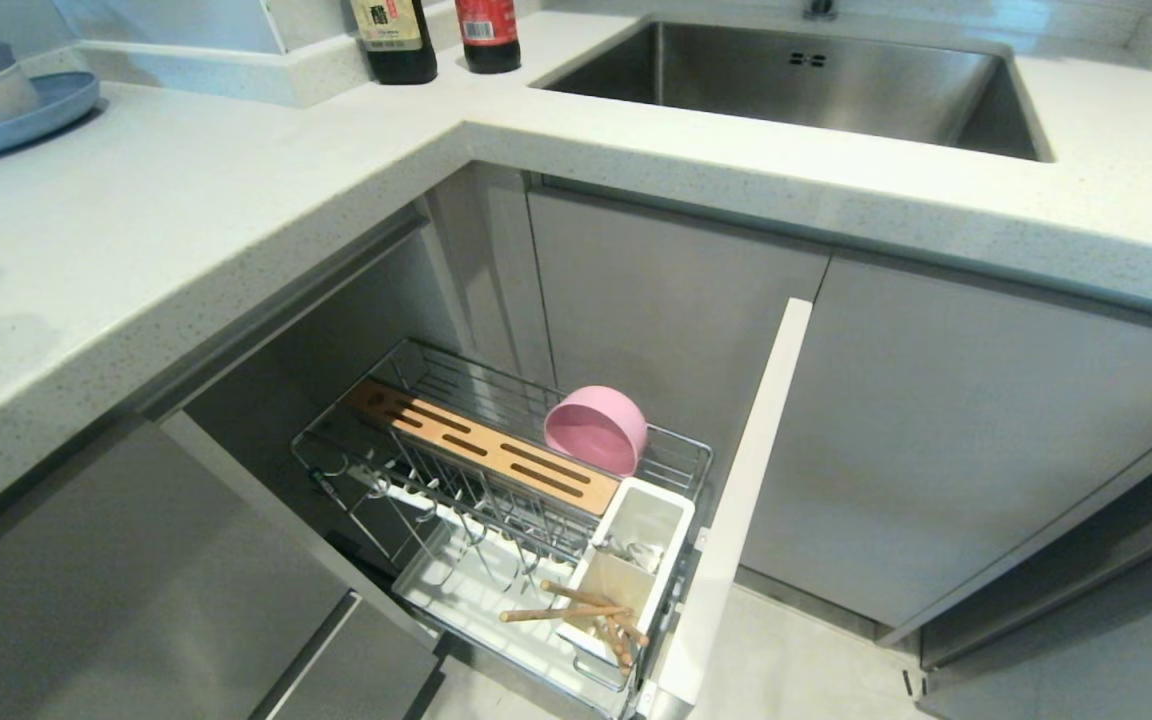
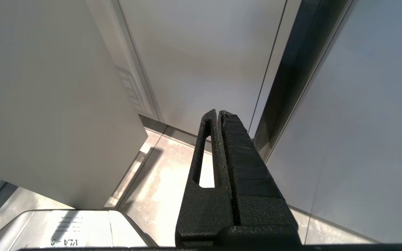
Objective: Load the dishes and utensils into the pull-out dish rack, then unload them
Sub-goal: Take the plate out of the cupboard
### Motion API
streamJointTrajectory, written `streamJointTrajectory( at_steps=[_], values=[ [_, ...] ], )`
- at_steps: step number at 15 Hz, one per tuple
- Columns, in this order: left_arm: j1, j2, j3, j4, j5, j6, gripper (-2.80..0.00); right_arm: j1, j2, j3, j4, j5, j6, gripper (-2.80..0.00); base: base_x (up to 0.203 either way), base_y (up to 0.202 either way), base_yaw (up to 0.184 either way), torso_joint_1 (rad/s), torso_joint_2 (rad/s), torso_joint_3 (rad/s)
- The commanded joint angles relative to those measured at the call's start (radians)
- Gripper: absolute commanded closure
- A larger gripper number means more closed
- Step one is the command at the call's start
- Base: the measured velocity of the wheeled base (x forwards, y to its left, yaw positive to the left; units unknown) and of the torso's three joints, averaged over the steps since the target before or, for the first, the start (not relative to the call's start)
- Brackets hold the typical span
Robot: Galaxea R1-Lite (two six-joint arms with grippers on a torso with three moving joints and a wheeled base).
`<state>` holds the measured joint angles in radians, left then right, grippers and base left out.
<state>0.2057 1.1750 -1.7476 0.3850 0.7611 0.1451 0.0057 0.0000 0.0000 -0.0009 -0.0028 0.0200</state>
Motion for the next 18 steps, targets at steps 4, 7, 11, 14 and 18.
streamJointTrajectory(
  at_steps=[4, 7, 11, 14, 18],
  values=[
    [0.021, 0.143, -0.176, 0.349, -0.024, 0.014, 0.0, 0.0, 0.0, 0.002, -0.001, 0.0, 0.0, 0.0, 0.0, 0.0, 0.0, 0.0, 0.0, 0.0],
    [0.02, 0.195, -0.181, 0.389, -0.035, 0.084, 0.0, 0.0, 0.0, 0.002, -0.001, 0.0, 0.0, 0.0, 0.0, 0.0, 0.0, 0.0, 0.0, 0.0],
    [0.018, 0.201, -0.186, 0.452, -0.243, 0.184, 0.0, 0.0, 0.0, 0.002, -0.001, 0.0, 0.0, 0.0, 0.0, 0.0, 0.0, 0.0, 0.0, 0.0],
    [0.018, 0.202, -0.187, 0.499, -0.357, 0.255, 0.0, 0.0, 0.0, 0.002, -0.001, 0.001, 0.0, 0.0, 0.0, 0.0, 0.0, 0.0, 0.0, 0.0],
    [0.018, 0.206, -0.185, 0.603, -0.442, 0.28, 0.0, 0.001, 0.0, 0.002, -0.001, 0.0, 0.0, 0.0, 0.0, 0.0, 0.0, 0.0, 0.0, 0.0]
  ],
)
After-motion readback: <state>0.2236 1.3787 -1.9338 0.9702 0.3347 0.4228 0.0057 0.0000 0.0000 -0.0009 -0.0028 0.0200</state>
